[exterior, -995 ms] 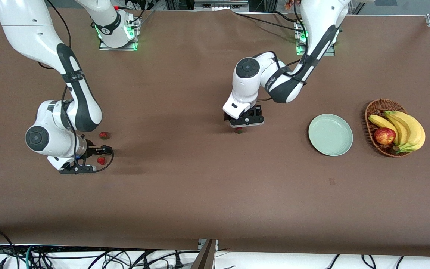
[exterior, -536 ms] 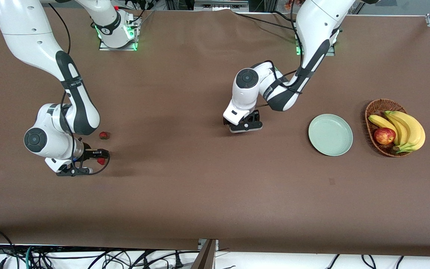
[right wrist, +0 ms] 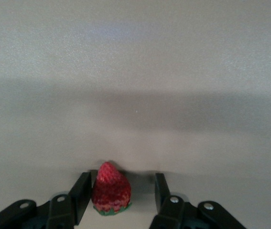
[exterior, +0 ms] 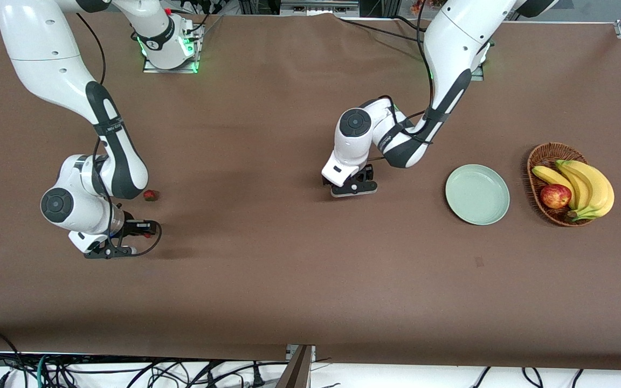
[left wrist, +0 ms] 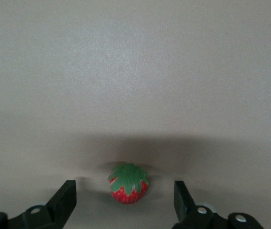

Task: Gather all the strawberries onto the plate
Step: 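Carry the strawberry to the plate while the right gripper grasps another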

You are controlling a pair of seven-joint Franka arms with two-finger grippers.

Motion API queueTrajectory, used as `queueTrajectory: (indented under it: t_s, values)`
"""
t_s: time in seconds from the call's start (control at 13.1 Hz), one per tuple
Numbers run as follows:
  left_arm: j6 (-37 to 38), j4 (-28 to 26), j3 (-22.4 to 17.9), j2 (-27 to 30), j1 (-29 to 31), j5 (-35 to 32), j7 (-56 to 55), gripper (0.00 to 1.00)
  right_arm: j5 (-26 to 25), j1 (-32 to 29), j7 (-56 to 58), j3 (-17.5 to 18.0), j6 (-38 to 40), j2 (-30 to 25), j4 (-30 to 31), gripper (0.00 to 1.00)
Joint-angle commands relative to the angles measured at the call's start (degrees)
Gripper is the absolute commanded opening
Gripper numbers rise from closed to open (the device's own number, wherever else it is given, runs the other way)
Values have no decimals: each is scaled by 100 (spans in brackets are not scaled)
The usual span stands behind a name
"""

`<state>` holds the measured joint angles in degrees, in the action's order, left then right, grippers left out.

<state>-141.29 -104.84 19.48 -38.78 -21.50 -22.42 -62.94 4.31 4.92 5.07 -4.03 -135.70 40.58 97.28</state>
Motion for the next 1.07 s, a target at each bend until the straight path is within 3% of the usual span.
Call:
queueTrajectory:
  t_s: [0.0,0.38,0.61,0.77,0.99]
  values:
    - [13,192,-15,-147,-12,-202,-140,88,70,-53,108,43,9,29,-87,48]
    - [13,201,-23,-182,-3,-202,-149,47,87,-53,90,51,26,29,-87,16]
    - [13,227,-23,-174,6,-184,-149,35,218,9,29,87,219,-6,-218,15]
    - [74,236,-23,-130,14,-140,-114,33,482,79,-207,174,639,-33,-489,15]
    - [643,201,212,221,696,-88,402,33,518,298,-882,201,993,-33,-789,15]
